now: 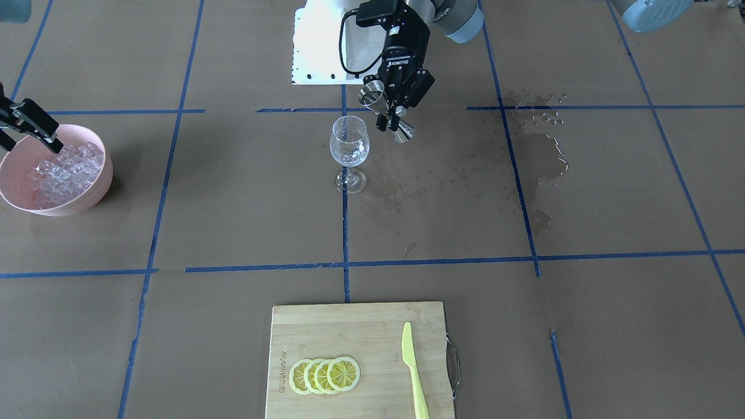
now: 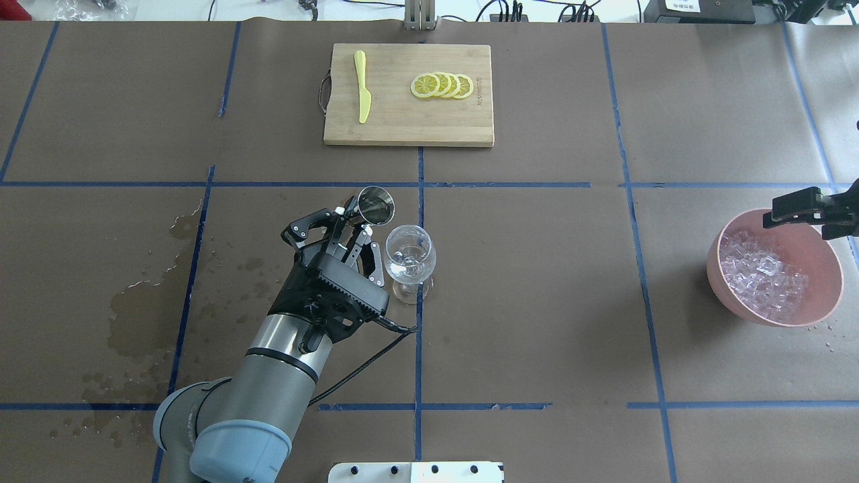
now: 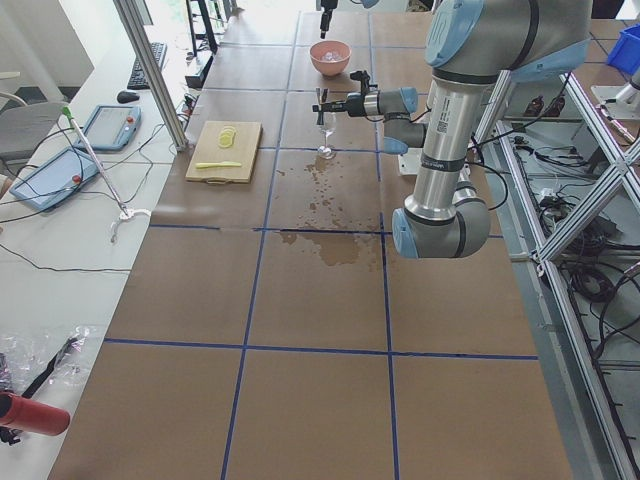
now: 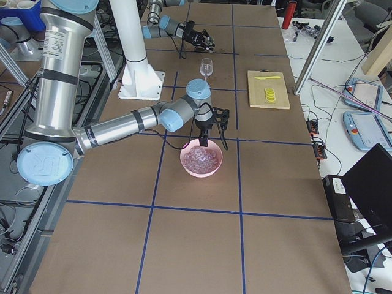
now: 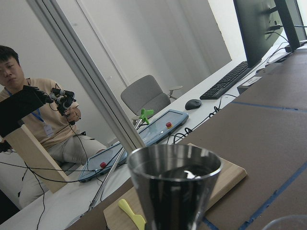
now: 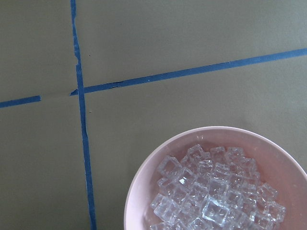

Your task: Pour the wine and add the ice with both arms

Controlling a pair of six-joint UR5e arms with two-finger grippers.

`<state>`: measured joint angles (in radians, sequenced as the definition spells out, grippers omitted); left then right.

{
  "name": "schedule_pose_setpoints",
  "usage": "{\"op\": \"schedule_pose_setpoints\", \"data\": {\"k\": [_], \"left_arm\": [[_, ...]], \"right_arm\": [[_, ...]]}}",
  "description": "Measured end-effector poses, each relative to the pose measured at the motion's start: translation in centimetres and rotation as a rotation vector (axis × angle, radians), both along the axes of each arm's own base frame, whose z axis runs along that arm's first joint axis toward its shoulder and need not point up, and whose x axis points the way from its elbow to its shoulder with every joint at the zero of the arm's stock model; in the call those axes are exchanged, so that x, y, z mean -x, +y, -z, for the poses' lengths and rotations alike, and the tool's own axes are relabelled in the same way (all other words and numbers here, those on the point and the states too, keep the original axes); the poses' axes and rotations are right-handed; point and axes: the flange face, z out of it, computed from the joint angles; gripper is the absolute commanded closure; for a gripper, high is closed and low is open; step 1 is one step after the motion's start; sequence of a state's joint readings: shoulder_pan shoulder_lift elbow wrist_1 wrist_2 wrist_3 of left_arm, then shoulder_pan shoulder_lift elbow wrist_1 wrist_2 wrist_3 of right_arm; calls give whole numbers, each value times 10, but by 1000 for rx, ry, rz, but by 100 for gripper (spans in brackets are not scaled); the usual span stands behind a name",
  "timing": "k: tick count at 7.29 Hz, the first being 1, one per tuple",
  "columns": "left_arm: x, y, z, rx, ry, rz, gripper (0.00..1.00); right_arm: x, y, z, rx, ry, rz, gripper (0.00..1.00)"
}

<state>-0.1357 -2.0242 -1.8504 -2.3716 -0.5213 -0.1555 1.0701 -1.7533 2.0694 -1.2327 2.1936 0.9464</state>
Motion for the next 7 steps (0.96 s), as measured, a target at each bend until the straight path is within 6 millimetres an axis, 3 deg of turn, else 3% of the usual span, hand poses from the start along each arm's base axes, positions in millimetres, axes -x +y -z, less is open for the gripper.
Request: {"op": "schedule_pose_setpoints", "data": {"k": [7], "left_arm": [[-2, -1, -6, -138, -400, 51, 100]], "right_arm": [[2, 0, -1, 5, -1, 2, 0]]}}
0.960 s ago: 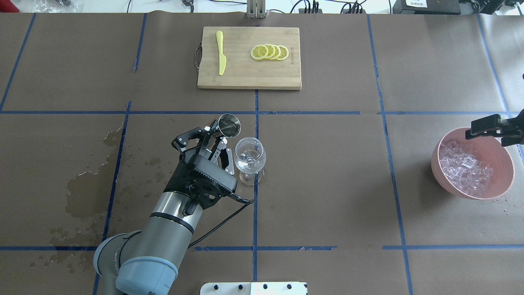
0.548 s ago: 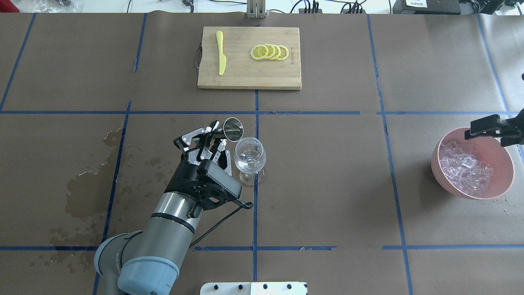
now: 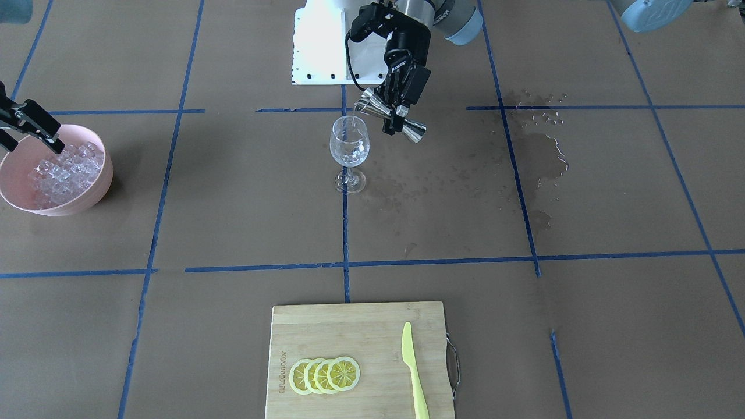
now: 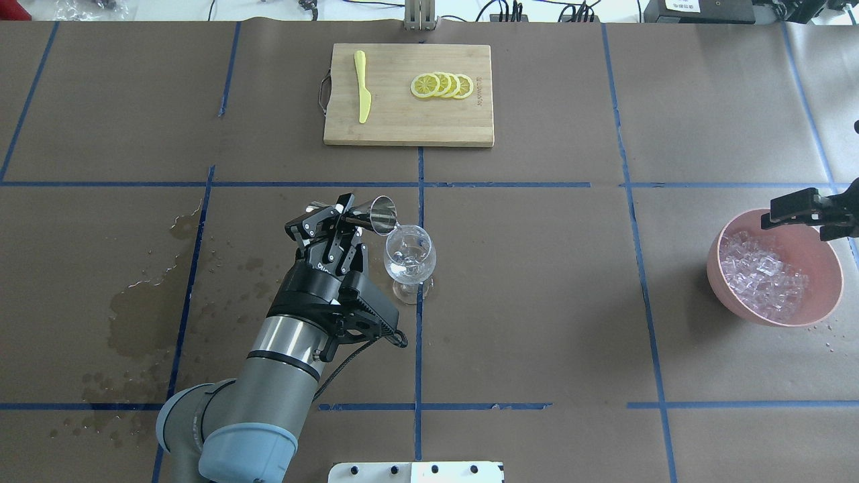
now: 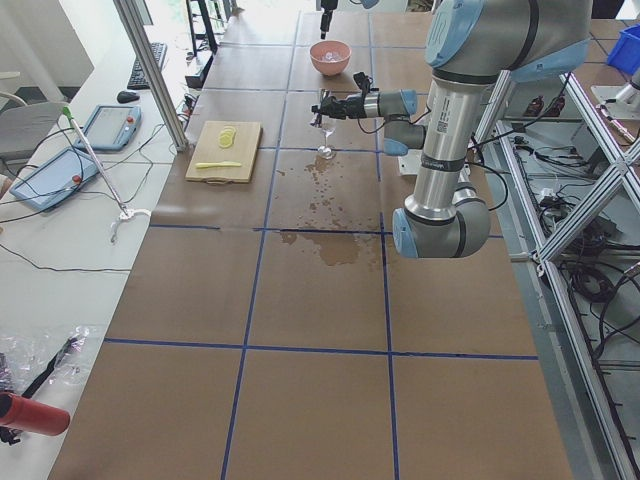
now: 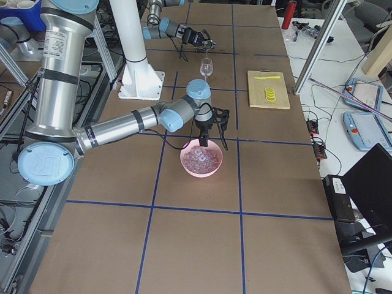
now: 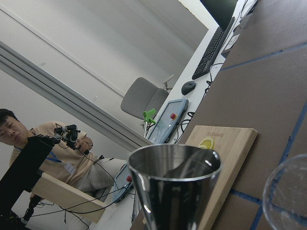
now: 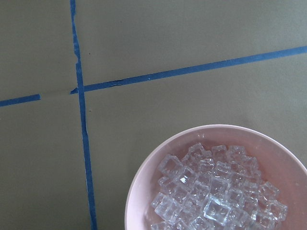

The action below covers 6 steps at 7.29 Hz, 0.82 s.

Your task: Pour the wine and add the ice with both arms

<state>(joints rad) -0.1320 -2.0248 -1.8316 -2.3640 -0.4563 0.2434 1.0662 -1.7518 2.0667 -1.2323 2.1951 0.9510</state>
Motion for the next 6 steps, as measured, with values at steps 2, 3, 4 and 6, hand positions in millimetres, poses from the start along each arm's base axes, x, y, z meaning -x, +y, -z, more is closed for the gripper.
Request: {"op": "schedule_pose_setpoints", "data": {"k": [2, 3, 4, 6], "left_arm": [[1, 0, 0, -33, -101, 7, 100], [1, 0, 0, -49, -147, 8, 100], [2, -1, 0, -64, -195, 16, 100], [4, -1, 1, -90, -279, 39, 100]], "right_arm": [[0, 0, 0, 0, 0, 0, 0], [0, 0, -1, 1, 0, 0, 0], [0, 0, -1, 2, 0, 1, 0], [1, -1, -4, 7, 2, 1, 0]]}}
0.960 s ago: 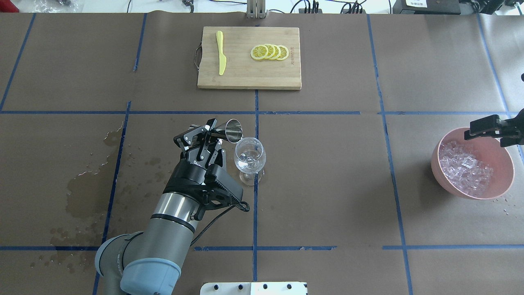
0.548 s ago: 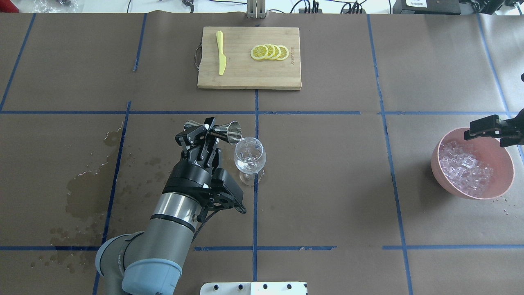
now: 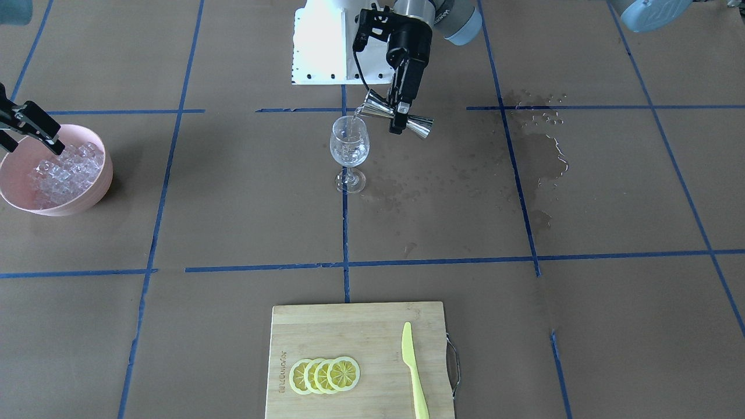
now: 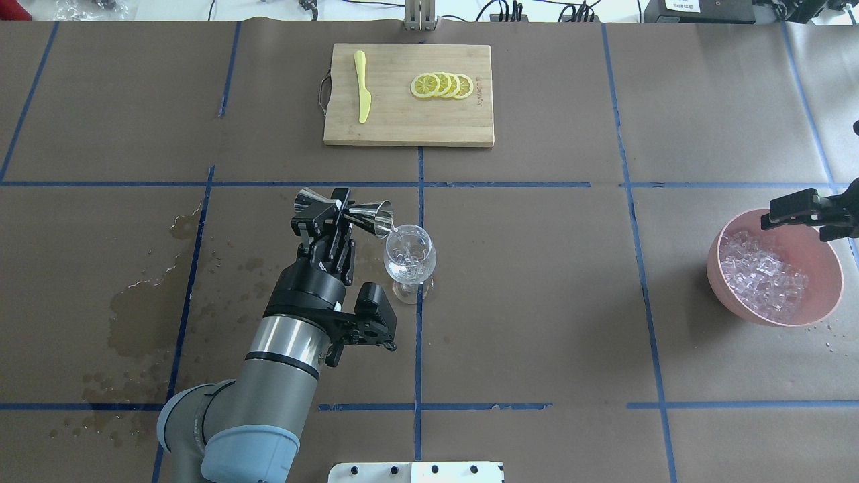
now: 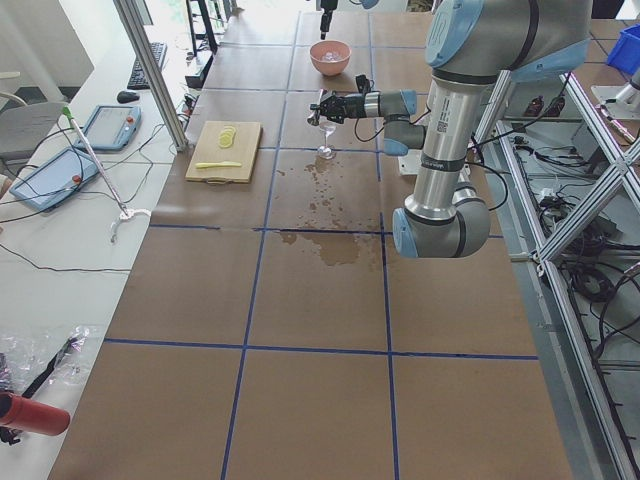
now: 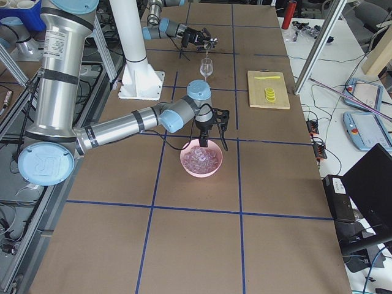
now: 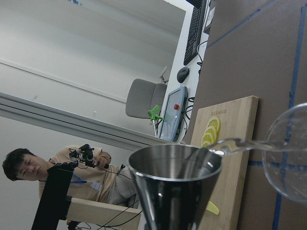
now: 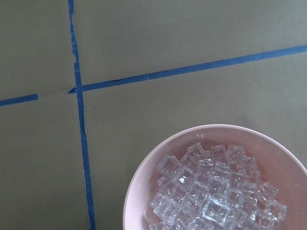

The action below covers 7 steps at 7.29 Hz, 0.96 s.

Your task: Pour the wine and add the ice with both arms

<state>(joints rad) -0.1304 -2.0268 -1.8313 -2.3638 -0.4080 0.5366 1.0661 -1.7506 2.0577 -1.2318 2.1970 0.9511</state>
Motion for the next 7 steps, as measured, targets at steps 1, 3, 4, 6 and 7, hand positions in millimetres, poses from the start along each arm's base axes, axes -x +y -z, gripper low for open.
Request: {"op": "schedule_pose_setpoints", "data": {"k": [1, 3, 4, 6, 7], "left_arm": [[0, 0, 0, -7, -24, 4, 100], [-3, 1, -2, -17, -66, 4, 100], [-4, 1, -1, -23, -86, 3, 100], [-8, 7, 3, -28, -92, -5, 100], [-9, 10, 4, -28, -86, -6, 100]], "right_arm": [[0, 0, 0, 0, 0, 0, 0], [0, -1, -1, 2, 0, 1, 0], [1, -1, -1, 2, 0, 1, 0], [1, -1, -1, 2, 0, 1, 0], [1, -1, -1, 2, 0, 1, 0]]}}
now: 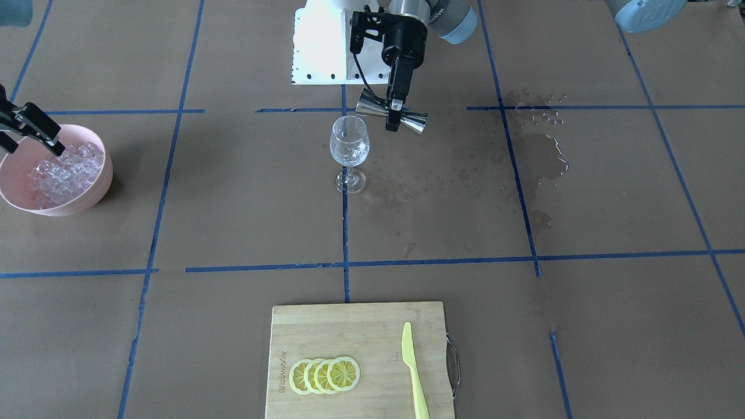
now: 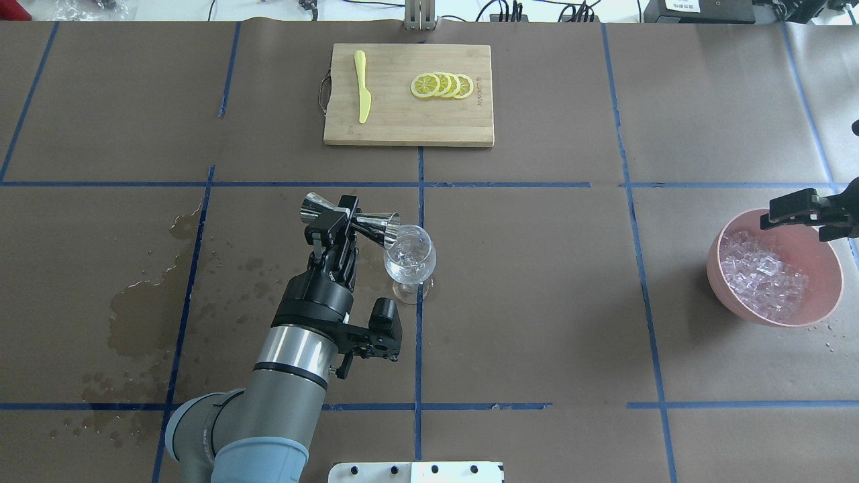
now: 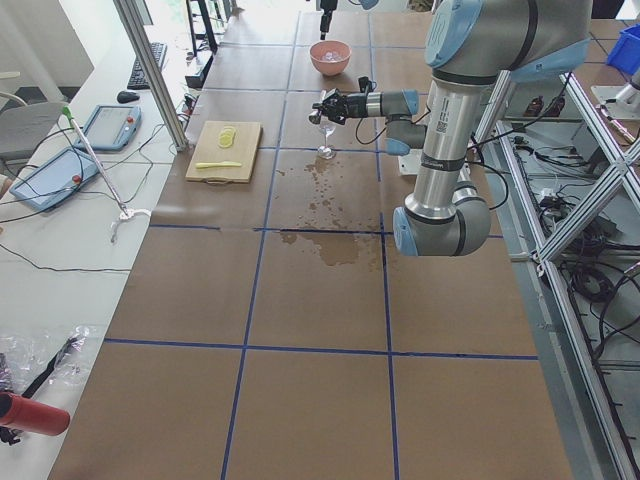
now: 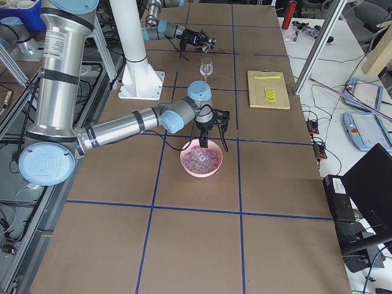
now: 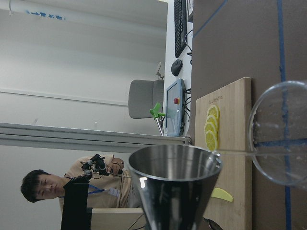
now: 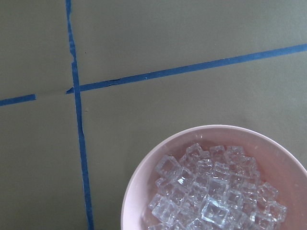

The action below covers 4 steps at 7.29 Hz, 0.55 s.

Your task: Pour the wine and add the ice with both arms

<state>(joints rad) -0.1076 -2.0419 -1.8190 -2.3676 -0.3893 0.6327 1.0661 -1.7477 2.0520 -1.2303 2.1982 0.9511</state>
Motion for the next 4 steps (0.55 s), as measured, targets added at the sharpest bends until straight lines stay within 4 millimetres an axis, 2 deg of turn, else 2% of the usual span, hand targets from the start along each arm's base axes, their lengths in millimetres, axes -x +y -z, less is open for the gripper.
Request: {"op": "schedule_pose_setpoints", "data": {"k": [4], "left_arm": [[2, 6, -2, 0, 138, -8, 100]], "right_arm": [[1, -2, 1, -3, -2, 0, 0]]}}
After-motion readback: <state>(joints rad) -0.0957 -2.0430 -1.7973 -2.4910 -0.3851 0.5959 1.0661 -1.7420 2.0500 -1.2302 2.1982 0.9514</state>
